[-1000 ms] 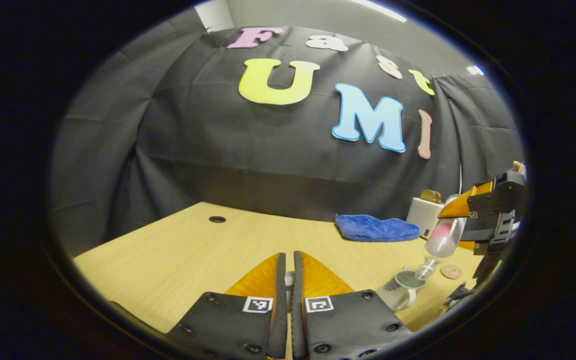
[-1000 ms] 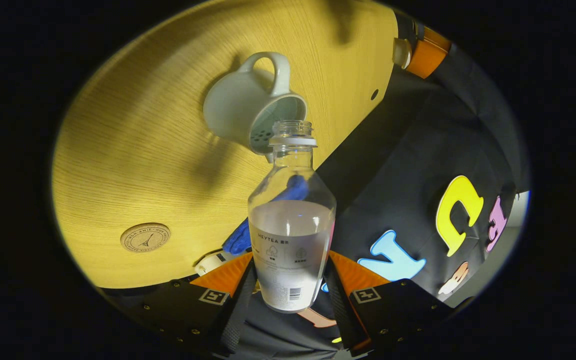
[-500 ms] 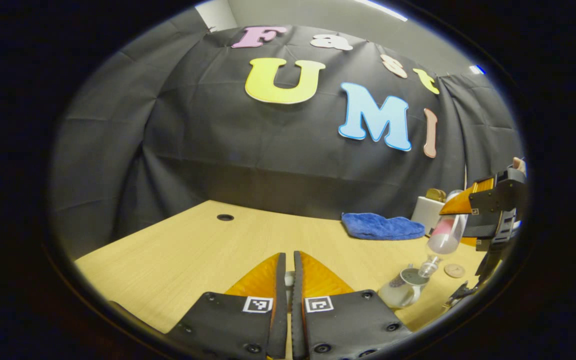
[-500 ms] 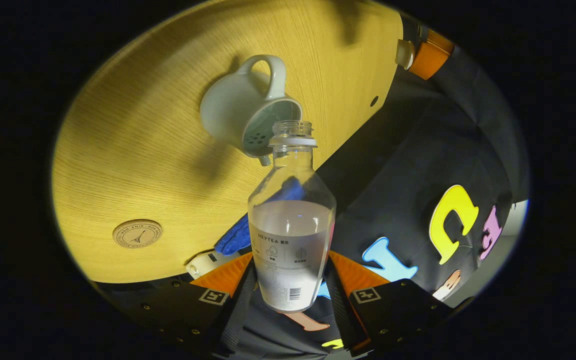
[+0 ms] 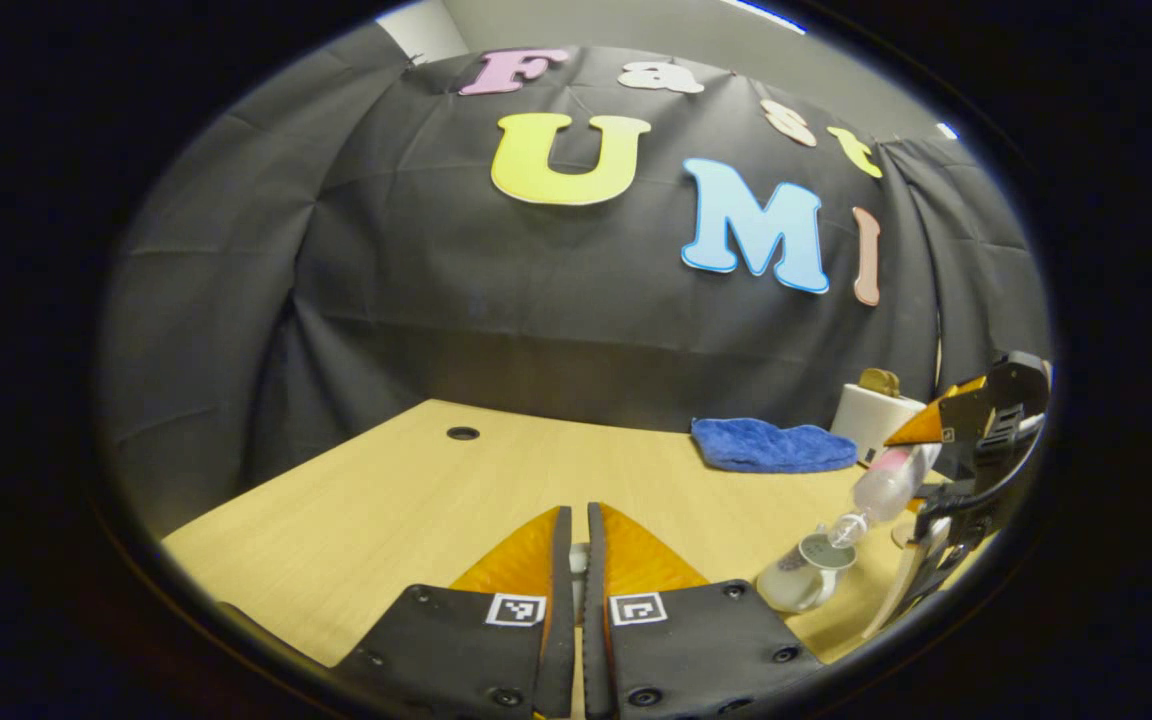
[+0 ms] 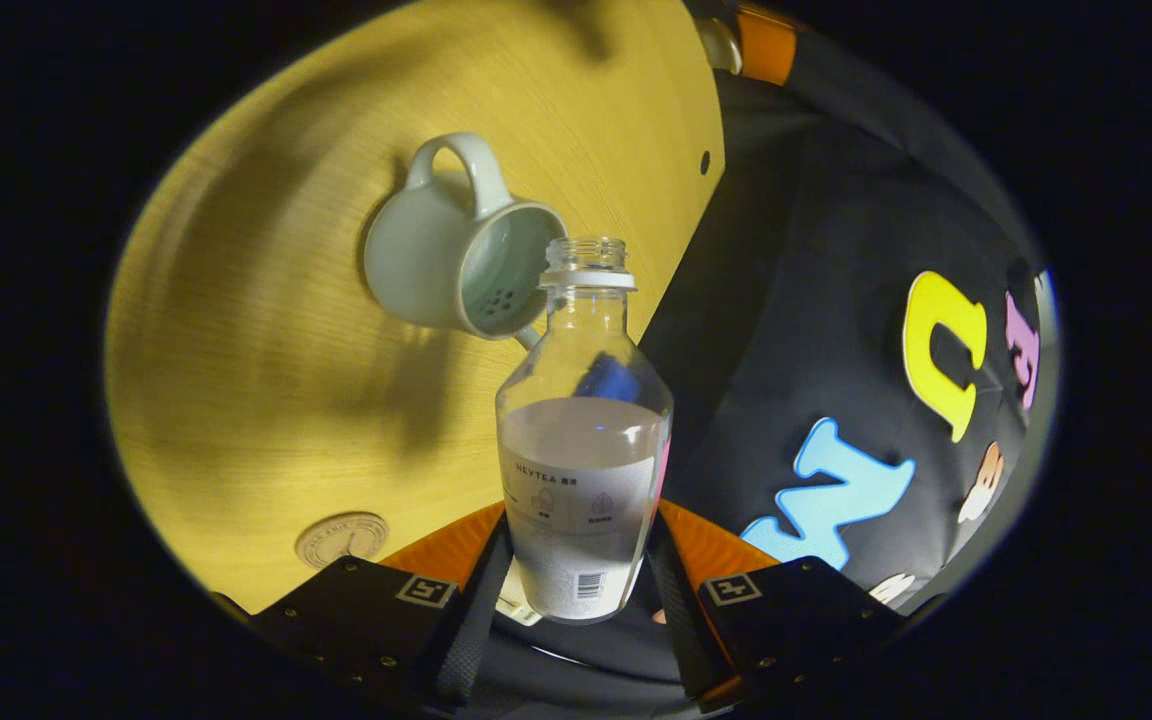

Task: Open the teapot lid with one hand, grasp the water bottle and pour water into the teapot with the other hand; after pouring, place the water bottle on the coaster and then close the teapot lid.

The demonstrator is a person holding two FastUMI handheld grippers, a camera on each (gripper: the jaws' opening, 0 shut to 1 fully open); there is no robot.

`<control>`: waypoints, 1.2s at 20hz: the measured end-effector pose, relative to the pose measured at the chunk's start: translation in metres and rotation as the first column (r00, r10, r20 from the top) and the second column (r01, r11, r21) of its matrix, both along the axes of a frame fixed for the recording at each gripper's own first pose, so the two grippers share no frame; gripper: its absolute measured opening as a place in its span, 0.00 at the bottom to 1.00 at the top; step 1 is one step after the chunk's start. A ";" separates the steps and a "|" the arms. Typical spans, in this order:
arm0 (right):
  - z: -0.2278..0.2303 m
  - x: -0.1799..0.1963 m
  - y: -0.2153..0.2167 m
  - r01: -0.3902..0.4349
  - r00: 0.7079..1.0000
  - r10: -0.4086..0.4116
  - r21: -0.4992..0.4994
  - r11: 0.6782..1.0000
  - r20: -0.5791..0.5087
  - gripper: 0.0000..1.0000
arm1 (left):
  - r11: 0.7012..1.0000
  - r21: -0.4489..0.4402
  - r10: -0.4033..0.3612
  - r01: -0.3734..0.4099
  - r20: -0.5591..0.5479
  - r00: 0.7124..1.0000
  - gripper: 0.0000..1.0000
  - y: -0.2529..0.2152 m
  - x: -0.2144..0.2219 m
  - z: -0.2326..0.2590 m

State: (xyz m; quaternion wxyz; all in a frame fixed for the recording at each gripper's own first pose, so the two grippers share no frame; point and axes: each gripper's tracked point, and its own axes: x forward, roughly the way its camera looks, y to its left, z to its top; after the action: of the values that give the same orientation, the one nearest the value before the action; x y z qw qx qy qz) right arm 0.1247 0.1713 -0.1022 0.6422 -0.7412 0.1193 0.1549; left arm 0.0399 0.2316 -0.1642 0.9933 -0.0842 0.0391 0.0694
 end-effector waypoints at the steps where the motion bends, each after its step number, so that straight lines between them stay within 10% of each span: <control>1: -0.004 -0.001 0.002 0.007 1.000 -0.007 0.052 0.999 -0.011 0.75 | 1.000 0.002 0.007 -0.007 -0.006 1.000 0.10 -0.001 0.000 0.002; 11: -0.031 -0.007 -0.017 0.116 0.988 -0.041 0.549 0.828 -0.149 0.75 | 0.999 0.026 0.025 -0.024 -0.034 0.999 0.10 -0.062 0.011 0.031; 24: -0.052 -0.019 -0.071 0.181 0.980 -0.033 0.812 0.555 -0.196 0.76 | 0.994 0.050 -0.094 0.097 -0.054 0.994 0.10 -0.183 0.051 0.020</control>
State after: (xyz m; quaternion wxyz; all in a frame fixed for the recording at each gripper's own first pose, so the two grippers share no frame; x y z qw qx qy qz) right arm 0.1058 0.1000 -0.1544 0.9107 -0.3309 0.1283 0.2113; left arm 0.0912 0.0488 -0.1441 0.9960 -0.0540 0.0671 0.0248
